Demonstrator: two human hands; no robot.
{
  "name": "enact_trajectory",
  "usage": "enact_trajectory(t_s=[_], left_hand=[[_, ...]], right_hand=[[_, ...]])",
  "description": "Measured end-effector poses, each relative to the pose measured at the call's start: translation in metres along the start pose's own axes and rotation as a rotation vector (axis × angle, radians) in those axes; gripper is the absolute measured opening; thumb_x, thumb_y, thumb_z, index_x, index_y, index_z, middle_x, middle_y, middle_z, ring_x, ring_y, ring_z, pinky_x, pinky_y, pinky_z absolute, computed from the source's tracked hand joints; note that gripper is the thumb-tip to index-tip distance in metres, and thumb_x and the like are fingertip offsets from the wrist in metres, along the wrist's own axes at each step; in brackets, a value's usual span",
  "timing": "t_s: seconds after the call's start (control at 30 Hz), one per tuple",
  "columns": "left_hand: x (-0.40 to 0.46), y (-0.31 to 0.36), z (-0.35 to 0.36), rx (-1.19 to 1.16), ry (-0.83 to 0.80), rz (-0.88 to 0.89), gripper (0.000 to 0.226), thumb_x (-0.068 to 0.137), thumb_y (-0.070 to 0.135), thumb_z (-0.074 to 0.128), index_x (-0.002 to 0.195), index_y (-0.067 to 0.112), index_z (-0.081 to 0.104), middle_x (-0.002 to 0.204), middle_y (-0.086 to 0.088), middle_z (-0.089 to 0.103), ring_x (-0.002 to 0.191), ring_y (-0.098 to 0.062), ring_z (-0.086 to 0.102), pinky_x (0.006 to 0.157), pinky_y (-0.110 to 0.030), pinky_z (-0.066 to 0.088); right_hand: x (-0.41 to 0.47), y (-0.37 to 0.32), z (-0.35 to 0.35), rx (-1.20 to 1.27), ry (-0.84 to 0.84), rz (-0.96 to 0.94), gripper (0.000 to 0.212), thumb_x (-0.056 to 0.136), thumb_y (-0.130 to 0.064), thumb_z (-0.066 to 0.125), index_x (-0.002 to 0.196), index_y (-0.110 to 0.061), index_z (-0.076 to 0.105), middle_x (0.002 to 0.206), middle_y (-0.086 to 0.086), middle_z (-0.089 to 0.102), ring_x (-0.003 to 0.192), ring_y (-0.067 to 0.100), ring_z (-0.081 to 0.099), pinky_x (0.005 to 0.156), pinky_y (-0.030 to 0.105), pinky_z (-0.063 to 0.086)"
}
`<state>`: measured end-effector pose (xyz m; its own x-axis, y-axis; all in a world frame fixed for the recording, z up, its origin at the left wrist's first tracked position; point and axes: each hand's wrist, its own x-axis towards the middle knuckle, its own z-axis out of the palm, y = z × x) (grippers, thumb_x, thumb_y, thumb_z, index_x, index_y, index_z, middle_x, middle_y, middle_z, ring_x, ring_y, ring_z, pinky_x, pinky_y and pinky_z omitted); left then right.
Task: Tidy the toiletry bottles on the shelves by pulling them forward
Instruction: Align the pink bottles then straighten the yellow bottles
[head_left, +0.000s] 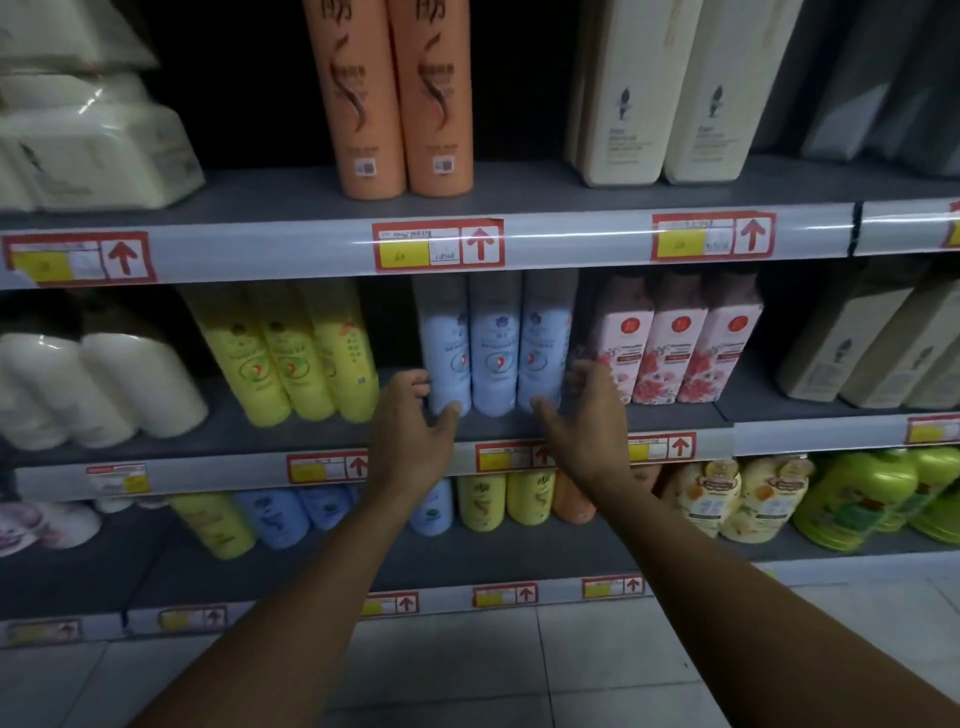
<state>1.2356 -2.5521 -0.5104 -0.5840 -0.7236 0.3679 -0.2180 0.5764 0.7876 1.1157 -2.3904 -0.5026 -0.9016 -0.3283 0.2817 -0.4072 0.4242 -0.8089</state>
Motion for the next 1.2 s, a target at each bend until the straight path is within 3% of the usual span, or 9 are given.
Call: enact_trajectory(t_s=[0.1, 0.23, 0.37, 0.5, 0.73, 0.87, 1.03, 1.2], left_hand=[[0.012, -0.006, 0.013, 0.011, 0.042, 0.008, 0.055, 0.084, 0.032, 0.086, 0.125, 0.014, 0.054, 0.115, 0.002, 0.053, 0.107, -0.023, 0.059, 0.089, -0.043, 0.053], [0.024, -0.014, 0.026, -0.020, 0.048, -0.055, 0.067, 0.078, 0.038, 0.091, 0.125, 0.015, 0.051, 0.121, -0.001, 0.053, 0.108, -0.023, 0.060, 0.091, -0.045, 0.055], [0.029, -0.020, 0.033, -0.028, 0.080, -0.060, 0.061, 0.075, 0.038, 0.093, 0.116, 0.020, 0.052, 0.115, -0.001, 0.059, 0.099, -0.020, 0.063, 0.084, -0.045, 0.057], [0.026, -0.018, 0.037, 0.016, 0.122, -0.042, 0.057, 0.078, 0.038, 0.090, 0.118, 0.018, 0.054, 0.111, 0.006, 0.058, 0.098, -0.018, 0.063, 0.076, -0.035, 0.049], [0.019, -0.019, 0.039, 0.066, 0.145, -0.019, 0.060, 0.086, 0.033, 0.083, 0.136, 0.022, 0.050, 0.128, 0.001, 0.068, 0.114, -0.026, 0.067, 0.090, -0.047, 0.055], [0.016, -0.018, 0.038, 0.092, 0.138, 0.026, 0.060, 0.092, 0.025, 0.075, 0.144, 0.021, 0.046, 0.134, -0.002, 0.067, 0.120, -0.031, 0.064, 0.090, -0.048, 0.054], [0.019, -0.019, 0.035, 0.061, 0.137, 0.029, 0.071, 0.081, 0.043, 0.085, 0.139, 0.025, 0.050, 0.127, 0.000, 0.063, 0.113, -0.025, 0.066, 0.090, -0.046, 0.056], [0.021, -0.022, 0.034, 0.015, 0.117, 0.012, 0.067, 0.082, 0.044, 0.084, 0.137, 0.029, 0.049, 0.128, 0.005, 0.068, 0.113, -0.019, 0.068, 0.090, -0.049, 0.058]], right_hand=[[0.010, 0.010, 0.012, -0.011, -0.001, 0.039, 0.063, 0.081, -0.044, 0.082, 0.131, -0.027, 0.047, 0.124, -0.001, 0.062, 0.115, 0.021, 0.063, 0.095, 0.051, 0.056], [0.017, 0.013, 0.019, -0.092, -0.001, 0.041, 0.068, 0.079, -0.046, 0.084, 0.131, -0.026, 0.045, 0.126, 0.001, 0.061, 0.116, 0.026, 0.062, 0.093, 0.054, 0.055], [0.021, 0.011, 0.022, -0.171, 0.005, 0.040, 0.072, 0.077, -0.050, 0.086, 0.131, -0.026, 0.044, 0.126, 0.003, 0.065, 0.114, 0.031, 0.064, 0.090, 0.053, 0.055], [0.021, 0.010, 0.024, -0.192, 0.002, 0.032, 0.072, 0.080, -0.050, 0.084, 0.133, -0.028, 0.040, 0.126, 0.004, 0.067, 0.112, 0.034, 0.065, 0.088, 0.051, 0.055], [0.018, 0.010, 0.026, -0.189, -0.018, -0.003, 0.065, 0.086, -0.037, 0.071, 0.139, -0.025, 0.033, 0.122, 0.011, 0.068, 0.108, 0.041, 0.066, 0.086, 0.053, 0.055], [0.019, 0.010, 0.027, -0.176, -0.008, -0.006, 0.070, 0.084, -0.047, 0.077, 0.136, -0.027, 0.036, 0.127, 0.007, 0.067, 0.111, 0.038, 0.066, 0.088, 0.052, 0.055], [0.020, 0.012, 0.030, -0.171, 0.026, -0.021, 0.070, 0.084, -0.043, 0.081, 0.138, -0.026, 0.040, 0.132, 0.005, 0.064, 0.116, 0.035, 0.064, 0.090, 0.052, 0.055], [0.019, 0.013, 0.030, -0.161, 0.013, -0.030, 0.068, 0.088, -0.041, 0.078, 0.142, -0.025, 0.039, 0.134, 0.006, 0.066, 0.117, 0.037, 0.064, 0.091, 0.050, 0.054]])
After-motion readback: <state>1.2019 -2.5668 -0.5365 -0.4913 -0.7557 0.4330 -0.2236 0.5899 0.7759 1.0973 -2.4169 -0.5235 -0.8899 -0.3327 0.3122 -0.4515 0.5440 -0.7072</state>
